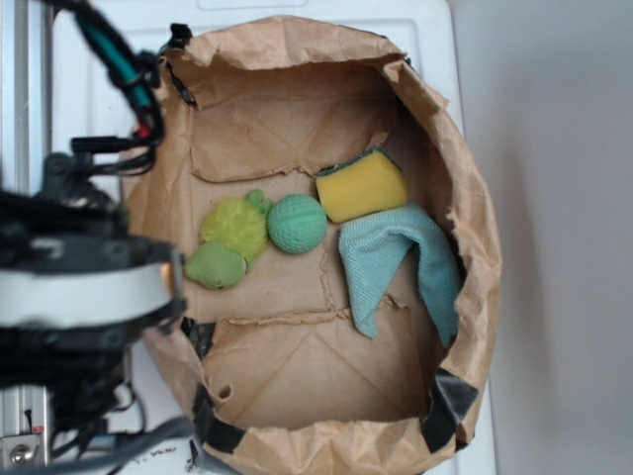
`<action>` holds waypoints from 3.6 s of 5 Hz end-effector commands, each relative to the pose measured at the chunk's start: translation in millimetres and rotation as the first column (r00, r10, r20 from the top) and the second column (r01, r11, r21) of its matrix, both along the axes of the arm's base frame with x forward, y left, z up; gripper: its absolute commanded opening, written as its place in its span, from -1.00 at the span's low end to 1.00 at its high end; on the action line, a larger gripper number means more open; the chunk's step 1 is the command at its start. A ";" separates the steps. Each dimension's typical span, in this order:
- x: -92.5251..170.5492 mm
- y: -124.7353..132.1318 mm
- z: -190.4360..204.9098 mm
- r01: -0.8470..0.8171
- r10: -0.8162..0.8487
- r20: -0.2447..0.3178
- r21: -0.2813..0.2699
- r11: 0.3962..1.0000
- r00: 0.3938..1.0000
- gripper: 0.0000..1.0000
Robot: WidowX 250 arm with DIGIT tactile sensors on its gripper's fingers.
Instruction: Grab the green ball.
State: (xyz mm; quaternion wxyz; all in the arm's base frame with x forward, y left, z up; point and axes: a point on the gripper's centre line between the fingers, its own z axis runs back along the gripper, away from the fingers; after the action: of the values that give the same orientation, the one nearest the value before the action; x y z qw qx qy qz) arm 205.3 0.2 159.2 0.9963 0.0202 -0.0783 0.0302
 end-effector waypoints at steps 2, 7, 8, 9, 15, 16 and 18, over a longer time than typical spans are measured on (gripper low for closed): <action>76.0 18.9 -7.6 -0.139 0.139 0.008 0.011 0.990 0.990 1.00; 102.3 19.6 -77.2 -0.037 0.036 0.060 0.023 0.999 0.998 1.00; 109.7 20.7 -84.4 -0.053 0.051 0.057 0.034 0.998 0.997 1.00; 114.4 19.4 -95.3 -0.053 0.050 0.050 0.070 0.996 0.998 1.00; 103.8 17.9 -107.6 -0.022 0.005 0.087 0.194 0.981 0.996 -1.00; 100.4 14.7 -99.7 -0.005 -0.013 0.100 0.175 0.985 0.995 -1.00; 63.3 -9.0 -29.2 0.120 -0.117 0.105 -0.023 0.993 0.988 -1.00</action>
State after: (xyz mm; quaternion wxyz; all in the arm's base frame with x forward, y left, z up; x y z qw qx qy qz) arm 260.5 -15.2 112.1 0.9950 -0.0018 -0.0965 -0.0274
